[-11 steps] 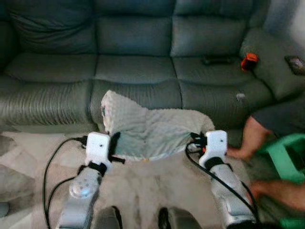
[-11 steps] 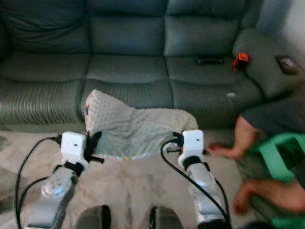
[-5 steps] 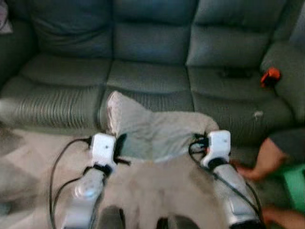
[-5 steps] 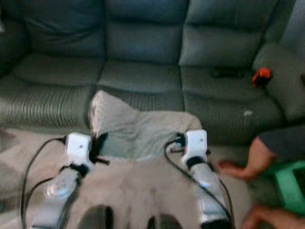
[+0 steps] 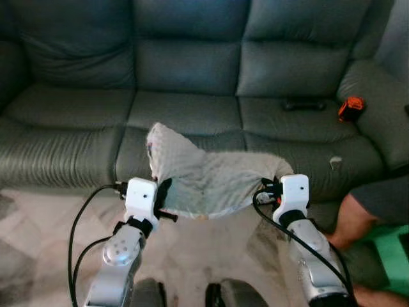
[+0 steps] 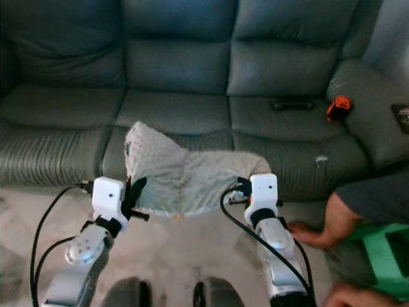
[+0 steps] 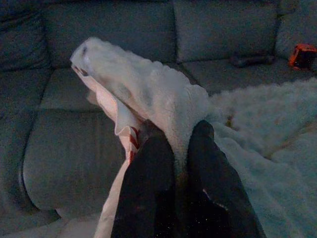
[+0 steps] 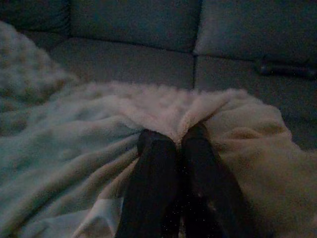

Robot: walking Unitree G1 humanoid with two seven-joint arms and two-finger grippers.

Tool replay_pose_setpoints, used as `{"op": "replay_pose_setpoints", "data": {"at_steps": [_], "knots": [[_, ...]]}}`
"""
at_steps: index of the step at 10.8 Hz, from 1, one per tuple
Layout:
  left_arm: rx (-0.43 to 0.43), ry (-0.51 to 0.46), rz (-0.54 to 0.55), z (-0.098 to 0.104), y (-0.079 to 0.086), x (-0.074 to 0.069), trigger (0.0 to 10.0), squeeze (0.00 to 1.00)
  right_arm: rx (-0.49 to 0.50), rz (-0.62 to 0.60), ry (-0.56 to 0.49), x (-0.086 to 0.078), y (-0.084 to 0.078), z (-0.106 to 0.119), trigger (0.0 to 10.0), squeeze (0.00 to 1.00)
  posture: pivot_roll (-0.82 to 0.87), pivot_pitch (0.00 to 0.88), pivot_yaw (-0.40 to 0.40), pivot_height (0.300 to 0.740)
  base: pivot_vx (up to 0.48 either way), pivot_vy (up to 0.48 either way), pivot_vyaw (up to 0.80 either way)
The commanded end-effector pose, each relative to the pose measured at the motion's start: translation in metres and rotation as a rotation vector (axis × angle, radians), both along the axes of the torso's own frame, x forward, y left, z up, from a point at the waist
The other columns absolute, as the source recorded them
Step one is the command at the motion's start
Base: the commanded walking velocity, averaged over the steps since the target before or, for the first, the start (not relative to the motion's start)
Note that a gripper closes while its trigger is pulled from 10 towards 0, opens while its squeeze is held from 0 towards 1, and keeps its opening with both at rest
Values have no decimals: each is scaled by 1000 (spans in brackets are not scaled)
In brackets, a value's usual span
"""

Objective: Move the pillow to the sofa

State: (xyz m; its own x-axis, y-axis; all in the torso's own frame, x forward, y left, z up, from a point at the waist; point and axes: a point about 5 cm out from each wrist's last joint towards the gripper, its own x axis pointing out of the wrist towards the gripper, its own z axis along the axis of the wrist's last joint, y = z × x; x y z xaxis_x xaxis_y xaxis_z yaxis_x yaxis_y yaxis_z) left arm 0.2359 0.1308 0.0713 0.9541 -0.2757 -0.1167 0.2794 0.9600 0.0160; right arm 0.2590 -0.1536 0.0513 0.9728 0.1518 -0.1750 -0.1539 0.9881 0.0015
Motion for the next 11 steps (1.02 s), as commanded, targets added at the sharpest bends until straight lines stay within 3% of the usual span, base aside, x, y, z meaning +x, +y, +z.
{"op": "replay_pose_setpoints", "data": {"at_steps": [1, 11], "knots": [[-3, -19, -5, 4, 0, 1, 10000, 0, 3, 24, -21, 0, 7, 4, 10000, 0, -39, 153, -77, 740, 311, 0, 0], [1, -26, 9, 6, 3, 4, 10000, 0, 8, 43, -15, 0, 11, 4, 10000, 0, -45, 172, -69, 740, 382, 0, 0]]}}
